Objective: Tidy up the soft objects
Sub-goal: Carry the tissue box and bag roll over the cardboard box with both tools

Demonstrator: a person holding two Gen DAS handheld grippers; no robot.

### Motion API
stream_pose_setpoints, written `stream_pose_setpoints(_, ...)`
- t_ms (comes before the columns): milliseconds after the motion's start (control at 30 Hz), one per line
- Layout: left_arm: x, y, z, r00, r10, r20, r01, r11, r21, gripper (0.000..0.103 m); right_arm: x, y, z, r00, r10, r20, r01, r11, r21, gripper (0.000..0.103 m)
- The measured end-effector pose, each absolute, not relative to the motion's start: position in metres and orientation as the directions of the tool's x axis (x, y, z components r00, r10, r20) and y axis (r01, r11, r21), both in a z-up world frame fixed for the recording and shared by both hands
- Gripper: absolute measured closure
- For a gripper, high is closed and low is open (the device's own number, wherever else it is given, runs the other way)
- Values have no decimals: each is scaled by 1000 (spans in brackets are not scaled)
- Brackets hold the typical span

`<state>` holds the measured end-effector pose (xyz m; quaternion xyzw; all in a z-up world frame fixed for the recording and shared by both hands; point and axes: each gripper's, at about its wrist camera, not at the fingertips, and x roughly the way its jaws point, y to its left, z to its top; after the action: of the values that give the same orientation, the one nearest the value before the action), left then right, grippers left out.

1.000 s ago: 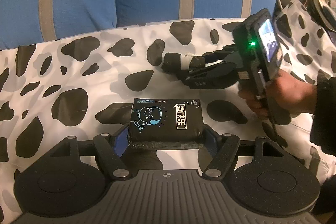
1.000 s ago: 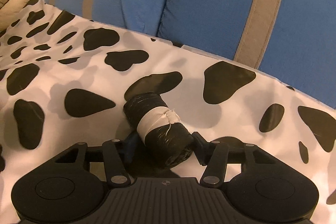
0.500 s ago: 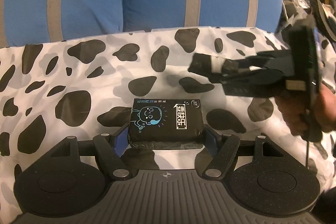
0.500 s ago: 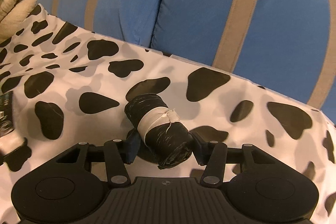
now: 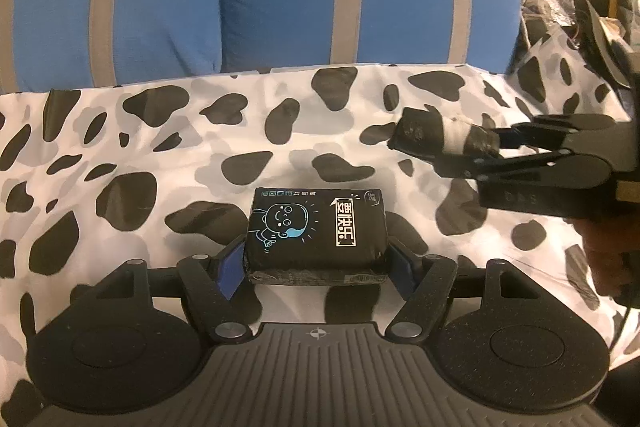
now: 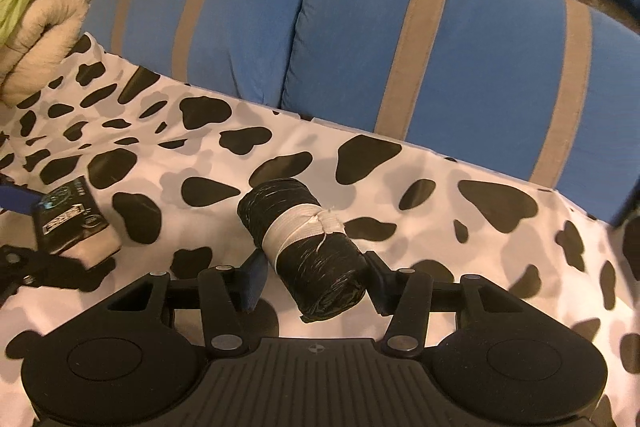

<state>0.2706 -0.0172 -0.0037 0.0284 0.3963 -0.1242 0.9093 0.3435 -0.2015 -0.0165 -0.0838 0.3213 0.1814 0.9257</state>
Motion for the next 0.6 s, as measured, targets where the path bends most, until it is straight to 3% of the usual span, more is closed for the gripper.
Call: stream_pose_setpoints(600, 213, -30, 4, 655, -242, -716, 270, 960, -77, 33, 249, -247, 9, 724, 285, -628, -382, 924, -22, 49)
